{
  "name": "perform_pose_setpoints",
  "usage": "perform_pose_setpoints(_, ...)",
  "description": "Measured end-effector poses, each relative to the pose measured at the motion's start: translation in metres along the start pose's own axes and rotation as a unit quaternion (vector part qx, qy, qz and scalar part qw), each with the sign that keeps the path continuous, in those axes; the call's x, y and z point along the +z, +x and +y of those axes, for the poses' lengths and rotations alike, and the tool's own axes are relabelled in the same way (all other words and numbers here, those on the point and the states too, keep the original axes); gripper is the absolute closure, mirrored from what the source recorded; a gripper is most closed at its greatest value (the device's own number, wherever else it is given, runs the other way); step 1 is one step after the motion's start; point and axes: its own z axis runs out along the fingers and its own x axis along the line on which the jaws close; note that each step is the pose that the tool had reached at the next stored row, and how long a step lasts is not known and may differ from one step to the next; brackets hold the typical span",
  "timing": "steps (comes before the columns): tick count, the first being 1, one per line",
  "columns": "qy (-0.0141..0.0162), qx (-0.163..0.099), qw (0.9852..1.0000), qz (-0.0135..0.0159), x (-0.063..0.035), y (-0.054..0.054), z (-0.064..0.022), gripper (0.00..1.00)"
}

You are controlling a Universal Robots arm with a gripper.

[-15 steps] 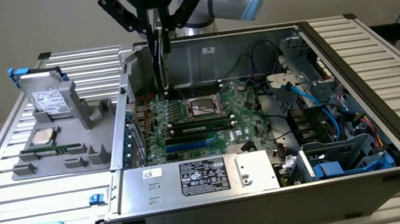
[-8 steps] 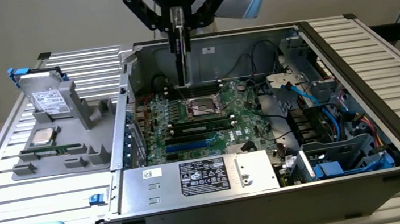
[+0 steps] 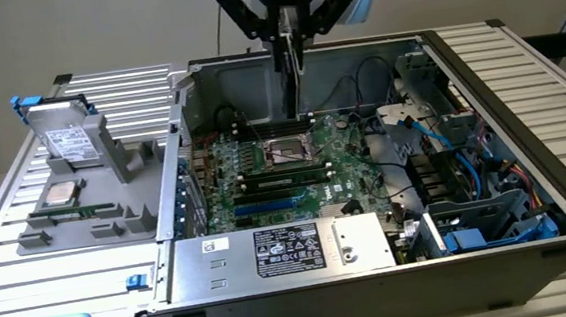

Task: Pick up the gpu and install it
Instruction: 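Pick up the gpu and move the gpu toward the slot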

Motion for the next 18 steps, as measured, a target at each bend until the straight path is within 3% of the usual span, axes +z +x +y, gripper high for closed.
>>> perform_pose_setpoints(6, 0.0, 0.0, 1.0, 0.0001, 0.0033, -0.024, 0.0016, 0.72)
perform_pose_setpoints(13, -0.0001, -0.001, 1.0, 0.0004, 0.0035, -0.026, 0.0018, 0.72)
perform_pose_setpoints(18, 0.0001, -0.003, 1.0, 0.0008, 0.0054, -0.035, 0.0039, 0.72)
